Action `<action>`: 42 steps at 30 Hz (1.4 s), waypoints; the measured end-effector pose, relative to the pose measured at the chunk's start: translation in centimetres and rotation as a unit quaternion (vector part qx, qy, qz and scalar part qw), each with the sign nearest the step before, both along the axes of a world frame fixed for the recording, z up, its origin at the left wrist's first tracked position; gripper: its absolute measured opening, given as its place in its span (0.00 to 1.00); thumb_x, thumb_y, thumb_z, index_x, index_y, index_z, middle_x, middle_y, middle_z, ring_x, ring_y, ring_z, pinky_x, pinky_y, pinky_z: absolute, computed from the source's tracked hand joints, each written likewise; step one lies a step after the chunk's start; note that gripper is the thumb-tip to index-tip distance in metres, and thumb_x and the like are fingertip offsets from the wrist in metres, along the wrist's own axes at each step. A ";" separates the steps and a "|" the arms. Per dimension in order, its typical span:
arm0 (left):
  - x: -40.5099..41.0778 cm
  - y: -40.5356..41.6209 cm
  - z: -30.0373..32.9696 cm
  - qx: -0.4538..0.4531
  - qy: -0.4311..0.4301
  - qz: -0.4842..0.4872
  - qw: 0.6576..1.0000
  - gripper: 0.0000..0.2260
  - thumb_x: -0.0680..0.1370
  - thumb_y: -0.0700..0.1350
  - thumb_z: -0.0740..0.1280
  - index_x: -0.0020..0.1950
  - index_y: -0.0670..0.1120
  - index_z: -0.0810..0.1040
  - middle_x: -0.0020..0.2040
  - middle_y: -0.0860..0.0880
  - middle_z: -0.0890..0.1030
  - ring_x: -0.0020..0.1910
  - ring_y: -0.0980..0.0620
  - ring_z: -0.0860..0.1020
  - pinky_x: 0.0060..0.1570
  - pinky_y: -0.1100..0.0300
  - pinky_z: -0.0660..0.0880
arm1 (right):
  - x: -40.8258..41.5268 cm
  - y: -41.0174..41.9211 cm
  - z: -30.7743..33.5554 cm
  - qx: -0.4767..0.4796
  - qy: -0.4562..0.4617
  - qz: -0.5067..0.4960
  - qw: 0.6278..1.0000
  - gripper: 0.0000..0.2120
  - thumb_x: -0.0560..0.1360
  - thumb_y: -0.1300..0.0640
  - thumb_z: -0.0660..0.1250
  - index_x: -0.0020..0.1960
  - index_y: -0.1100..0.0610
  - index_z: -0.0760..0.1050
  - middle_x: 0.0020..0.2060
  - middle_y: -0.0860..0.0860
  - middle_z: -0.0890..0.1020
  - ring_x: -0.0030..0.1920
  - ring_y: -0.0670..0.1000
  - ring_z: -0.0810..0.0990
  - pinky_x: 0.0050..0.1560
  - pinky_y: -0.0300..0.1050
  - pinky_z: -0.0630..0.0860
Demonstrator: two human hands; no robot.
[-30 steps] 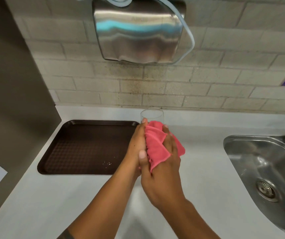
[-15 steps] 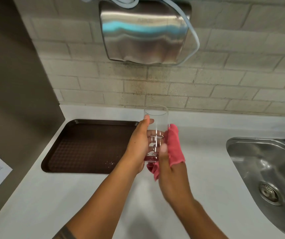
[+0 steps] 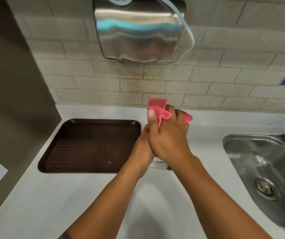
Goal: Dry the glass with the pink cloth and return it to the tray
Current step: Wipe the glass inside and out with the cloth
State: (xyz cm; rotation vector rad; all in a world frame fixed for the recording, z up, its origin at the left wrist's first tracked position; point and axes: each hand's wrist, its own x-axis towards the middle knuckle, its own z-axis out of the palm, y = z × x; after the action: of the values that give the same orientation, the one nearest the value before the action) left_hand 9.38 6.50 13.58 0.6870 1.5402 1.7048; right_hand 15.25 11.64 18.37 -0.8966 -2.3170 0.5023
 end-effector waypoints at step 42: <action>-1.8 0.6 0.0 -0.034 -0.180 0.026 0.983 0.26 0.80 0.68 0.62 0.54 0.50 0.90 0.50 0.45 0.91 0.51 0.46 0.89 0.52 0.50 0.85 | 4.2 -3.0 -4.4 -0.035 0.053 0.085 0.994 0.28 0.84 0.38 0.42 0.83 0.37 0.48 0.85 0.44 0.47 0.85 0.50 0.48 0.74 0.67 0.66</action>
State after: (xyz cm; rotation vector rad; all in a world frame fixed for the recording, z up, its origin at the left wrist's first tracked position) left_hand 7.63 7.07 13.57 0.2844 1.3616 1.6961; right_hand 19.48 8.61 13.98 -0.6895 -2.3008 0.6901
